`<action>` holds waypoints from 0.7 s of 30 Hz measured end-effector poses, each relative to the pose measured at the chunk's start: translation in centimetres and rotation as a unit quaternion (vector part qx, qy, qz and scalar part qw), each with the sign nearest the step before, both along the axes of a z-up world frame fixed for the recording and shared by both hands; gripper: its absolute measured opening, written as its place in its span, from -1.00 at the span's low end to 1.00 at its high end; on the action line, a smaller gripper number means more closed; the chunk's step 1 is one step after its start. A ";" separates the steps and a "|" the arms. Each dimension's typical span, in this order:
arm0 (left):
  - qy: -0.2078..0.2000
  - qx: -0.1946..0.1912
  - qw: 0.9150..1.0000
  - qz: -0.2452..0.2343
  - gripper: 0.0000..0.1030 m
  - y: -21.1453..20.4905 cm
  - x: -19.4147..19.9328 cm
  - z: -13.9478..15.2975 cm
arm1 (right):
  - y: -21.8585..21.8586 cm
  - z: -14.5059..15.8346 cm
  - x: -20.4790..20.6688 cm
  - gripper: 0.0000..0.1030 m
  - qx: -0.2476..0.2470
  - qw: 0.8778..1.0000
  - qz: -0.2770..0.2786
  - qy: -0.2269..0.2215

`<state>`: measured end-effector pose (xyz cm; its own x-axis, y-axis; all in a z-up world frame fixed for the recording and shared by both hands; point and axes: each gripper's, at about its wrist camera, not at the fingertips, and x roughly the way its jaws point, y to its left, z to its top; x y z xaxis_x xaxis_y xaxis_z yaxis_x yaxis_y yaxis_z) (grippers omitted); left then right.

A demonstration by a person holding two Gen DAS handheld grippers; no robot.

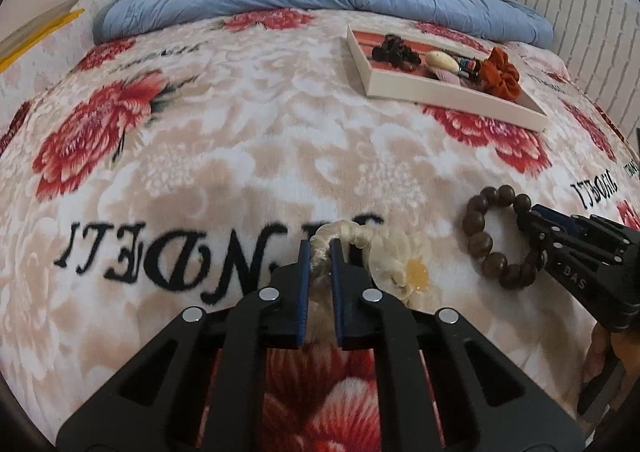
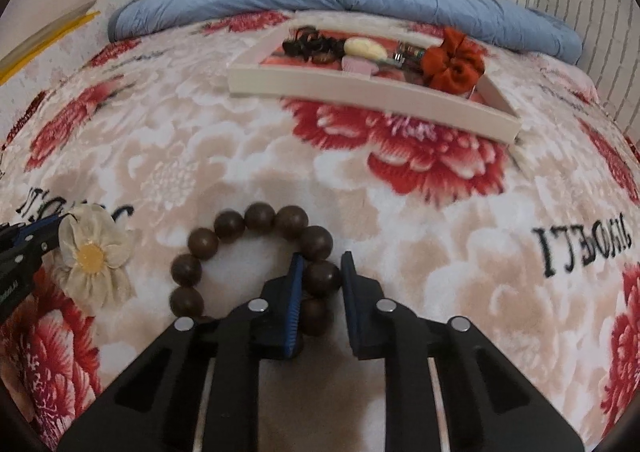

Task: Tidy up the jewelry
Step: 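Carry the flower hair tie in the left tool while the right tool carries the bead bracelet into the tray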

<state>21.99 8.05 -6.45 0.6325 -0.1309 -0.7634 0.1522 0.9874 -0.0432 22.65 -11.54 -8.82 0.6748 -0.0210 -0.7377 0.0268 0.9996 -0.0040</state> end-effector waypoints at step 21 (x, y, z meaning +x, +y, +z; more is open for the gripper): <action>-0.096 -0.028 0.995 -0.016 -0.85 -9.5 10.4 10.4 | -9.0 11.4 6.4 -0.62 0.014 0.993 0.028 -0.113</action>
